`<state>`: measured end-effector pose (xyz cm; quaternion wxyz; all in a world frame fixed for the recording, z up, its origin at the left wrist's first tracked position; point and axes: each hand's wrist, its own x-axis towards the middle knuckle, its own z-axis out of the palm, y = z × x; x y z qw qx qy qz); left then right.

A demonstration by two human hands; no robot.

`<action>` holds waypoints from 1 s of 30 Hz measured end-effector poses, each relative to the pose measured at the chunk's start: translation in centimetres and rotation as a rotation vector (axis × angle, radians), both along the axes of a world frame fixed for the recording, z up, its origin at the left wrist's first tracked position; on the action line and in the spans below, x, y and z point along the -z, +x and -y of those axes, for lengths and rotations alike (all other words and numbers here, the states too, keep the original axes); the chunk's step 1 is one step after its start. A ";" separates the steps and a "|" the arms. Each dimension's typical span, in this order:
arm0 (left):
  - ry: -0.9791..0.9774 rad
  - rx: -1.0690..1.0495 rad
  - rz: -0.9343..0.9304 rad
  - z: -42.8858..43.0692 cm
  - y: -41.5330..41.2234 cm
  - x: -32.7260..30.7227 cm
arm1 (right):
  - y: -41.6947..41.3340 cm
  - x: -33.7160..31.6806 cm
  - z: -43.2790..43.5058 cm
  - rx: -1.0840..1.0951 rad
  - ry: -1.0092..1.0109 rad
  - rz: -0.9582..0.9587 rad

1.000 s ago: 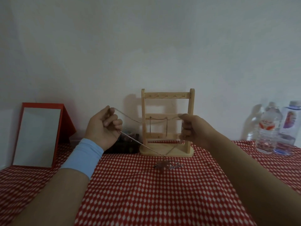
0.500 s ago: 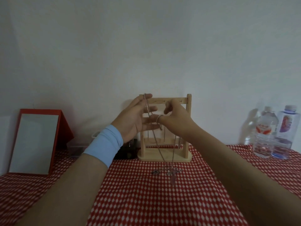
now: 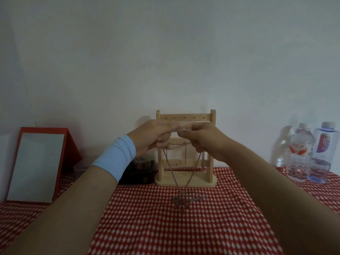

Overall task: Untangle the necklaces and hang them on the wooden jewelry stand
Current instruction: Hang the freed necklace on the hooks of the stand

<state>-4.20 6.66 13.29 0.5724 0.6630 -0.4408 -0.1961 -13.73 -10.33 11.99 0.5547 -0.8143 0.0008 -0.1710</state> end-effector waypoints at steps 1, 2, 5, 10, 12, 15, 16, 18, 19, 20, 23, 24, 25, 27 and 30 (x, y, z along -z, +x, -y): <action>0.015 -0.021 0.021 -0.1 0.3 0.0 | -0.2 0.1 0.3 -0.026 -0.021 -0.053; 0.041 -0.029 0.047 -0.2 0.6 0.1 | -0.3 0.3 0.5 -0.081 0.002 -0.102; 0.136 -0.024 0.070 -0.3 0.9 0.7 | -0.5 0.6 1.5 -0.186 0.320 -0.162; -0.012 0.045 -0.217 -0.2 2.1 2.2 | -0.3 1.6 2.9 -0.127 0.716 -0.072; -0.118 0.107 -0.372 0.0 2.9 2.9 | 0.0 2.0 3.0 -0.090 0.816 -0.032; -0.311 0.199 -0.571 0.5 3.6 4.1 | 0.7 2.4 3.0 -0.069 0.908 0.026; -0.388 0.209 -0.633 0.7 3.8 4.4 | 1.0 2.4 3.0 -0.070 0.909 0.041; -0.511 0.189 -0.729 1.2 4.3 4.6 | 1.8 2.2 3.2 -0.086 0.863 0.056; -0.546 0.160 -0.756 1.4 4.5 4.5 | 2.1 2.0 3.2 -0.094 0.819 0.066; -0.565 0.116 -0.768 1.7 4.9 4.3 | 2.6 1.7 3.1 -0.091 0.766 0.082; -0.553 -0.082 -0.722 2.9 6.3 3.3 | 4.4 0.6 2.6 0.090 0.574 0.170; -0.534 -0.162 -0.668 3.2 6.7 2.9 | 4.9 0.3 2.4 0.172 0.523 0.199; -0.505 -0.244 -0.590 3.5 7.2 2.5 | 5.3 0.1 2.2 0.249 0.480 0.230; -0.436 -0.404 -0.406 3.9 7.9 2.0 | 5.9 -0.3 1.8 0.412 0.394 0.283; -0.346 -0.643 -0.165 4.1 8.5 1.5 | 6.7 -0.5 1.6 0.614 0.218 0.346</action>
